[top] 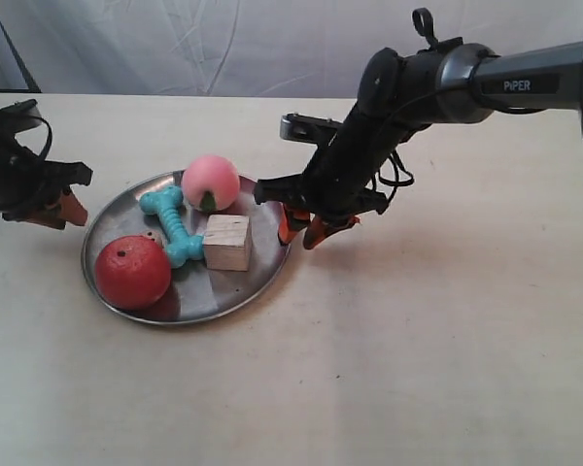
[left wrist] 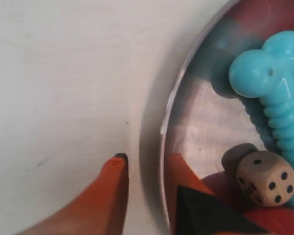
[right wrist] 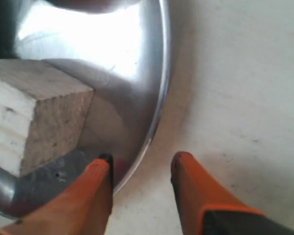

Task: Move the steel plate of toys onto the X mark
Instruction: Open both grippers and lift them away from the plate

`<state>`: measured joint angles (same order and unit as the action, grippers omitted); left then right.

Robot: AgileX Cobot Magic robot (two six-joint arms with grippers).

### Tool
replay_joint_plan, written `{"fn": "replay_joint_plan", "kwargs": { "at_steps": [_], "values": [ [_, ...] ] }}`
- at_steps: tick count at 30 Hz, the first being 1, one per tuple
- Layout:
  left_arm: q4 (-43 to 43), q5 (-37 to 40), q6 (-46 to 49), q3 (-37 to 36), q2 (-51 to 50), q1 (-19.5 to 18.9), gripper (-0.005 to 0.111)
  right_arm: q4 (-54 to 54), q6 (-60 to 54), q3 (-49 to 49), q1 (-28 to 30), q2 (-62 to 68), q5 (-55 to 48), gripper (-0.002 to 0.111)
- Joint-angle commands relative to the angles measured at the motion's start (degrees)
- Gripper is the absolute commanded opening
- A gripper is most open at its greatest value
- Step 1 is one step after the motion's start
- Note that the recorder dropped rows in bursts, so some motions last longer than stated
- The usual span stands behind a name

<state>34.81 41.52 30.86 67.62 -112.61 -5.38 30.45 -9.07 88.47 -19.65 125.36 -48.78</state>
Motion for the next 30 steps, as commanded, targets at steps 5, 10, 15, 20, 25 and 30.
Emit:
{"fn": "replay_joint_plan", "kwargs": {
  "at_steps": [5,10,15,20,25,30],
  "values": [
    [0.1,2.3,-0.2,-0.4,10.4,-0.4,0.000,-5.9,0.0,-0.2,0.3,-9.3,-3.0,0.004],
    [1.1,0.1,0.1,-2.1,20.9,-0.4,0.000,-9.6,0.0,-0.2,0.2,-16.8,-4.9,0.000],
    [7.5,-3.2,5.2,-7.5,33.2,-0.3,0.000,-9.6,0.0,-3.9,0.2,-27.2,-2.1,0.000],
    [11.7,-7.7,8.5,-13.9,47.5,0.2,0.000,-10.4,0.0,-15.8,0.2,-41.4,6.2,0.000],
    [10.9,-8.7,10.2,-19.5,59.2,4.5,0.000,-15.1,0.0,-28.9,0.2,-57.6,13.7,0.000],
    [10.6,-9.0,10.1,-22.8,69.1,8.8,0.000,-15.0,0.0,-40.4,0.2,-72.5,15.8,0.000]
  ]
}}
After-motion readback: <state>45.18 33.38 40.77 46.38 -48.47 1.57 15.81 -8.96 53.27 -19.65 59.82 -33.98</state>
